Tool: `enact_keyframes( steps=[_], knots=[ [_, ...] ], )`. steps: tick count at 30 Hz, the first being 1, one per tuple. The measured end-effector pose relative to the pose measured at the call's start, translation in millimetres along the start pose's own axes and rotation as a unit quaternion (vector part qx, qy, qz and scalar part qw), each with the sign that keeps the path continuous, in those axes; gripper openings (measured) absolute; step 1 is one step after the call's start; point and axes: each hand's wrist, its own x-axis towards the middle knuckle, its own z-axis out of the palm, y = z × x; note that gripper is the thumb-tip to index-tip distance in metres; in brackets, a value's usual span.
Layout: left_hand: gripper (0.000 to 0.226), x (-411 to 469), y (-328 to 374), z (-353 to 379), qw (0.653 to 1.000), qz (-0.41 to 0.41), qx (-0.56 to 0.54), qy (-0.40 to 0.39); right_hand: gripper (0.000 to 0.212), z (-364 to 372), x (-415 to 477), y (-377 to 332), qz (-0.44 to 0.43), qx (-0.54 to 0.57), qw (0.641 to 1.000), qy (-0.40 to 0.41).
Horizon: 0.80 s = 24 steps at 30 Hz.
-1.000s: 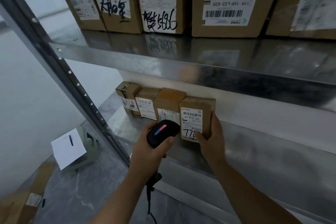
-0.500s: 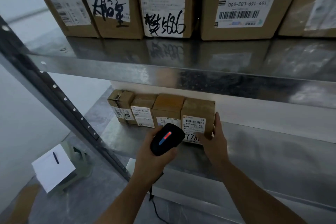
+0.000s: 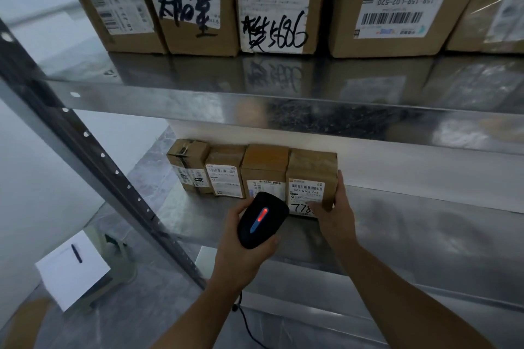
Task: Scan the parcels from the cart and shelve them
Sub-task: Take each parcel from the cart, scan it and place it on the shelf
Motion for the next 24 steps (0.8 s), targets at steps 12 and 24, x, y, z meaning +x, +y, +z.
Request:
enact_keyframes(
  steps=[12,24],
  knots=[
    [0.074,2,3,6,0.998,0.038,-0.022,-0.052,0.1,-24,-17,1,0.008,-0.023,1.0,0.013],
    [0.073,-20,17,100,0.98,0.05,-0.043,-0.186,0.068,-137,-76,36,-0.026,-0.178,0.979,0.098]
  ],
)
